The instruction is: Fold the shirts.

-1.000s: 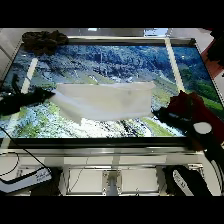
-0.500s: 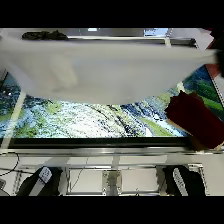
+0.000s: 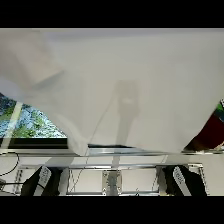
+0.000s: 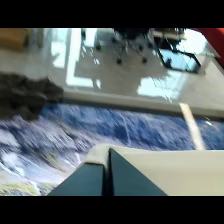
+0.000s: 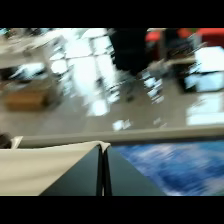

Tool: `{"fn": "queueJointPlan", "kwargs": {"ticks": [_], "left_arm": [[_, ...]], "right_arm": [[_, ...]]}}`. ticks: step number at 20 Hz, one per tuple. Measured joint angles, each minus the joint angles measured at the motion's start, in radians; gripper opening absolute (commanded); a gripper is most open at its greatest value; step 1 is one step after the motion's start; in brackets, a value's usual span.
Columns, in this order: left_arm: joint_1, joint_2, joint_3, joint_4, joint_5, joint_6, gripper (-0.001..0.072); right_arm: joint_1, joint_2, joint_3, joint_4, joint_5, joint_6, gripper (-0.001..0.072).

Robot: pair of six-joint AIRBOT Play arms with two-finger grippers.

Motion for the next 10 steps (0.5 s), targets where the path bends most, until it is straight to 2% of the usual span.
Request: {"fn": "queueJointPlan", "kwargs": {"ticks": [3,6,10], "left_arm": [[-0.106,-0.111,-0.043,0.008,-0.032,-0.015,0.0013],[-0.320,-0.256,-0.140,0.174,0.014,-0.019,0.0014],[-0.592,-0.489,-0.226,0.450,0.209,-0.070,0.0014]], "right_arm": [[0.069,-0.215,0.009,0.112,0.042,-0.051,0.0019],[0.197,-0.433,0.013,0.002,0.054,-0.018,0.0019],[0.324,-0.662,0.014,-0.194,-0.014,0.080,0.0019]]}}
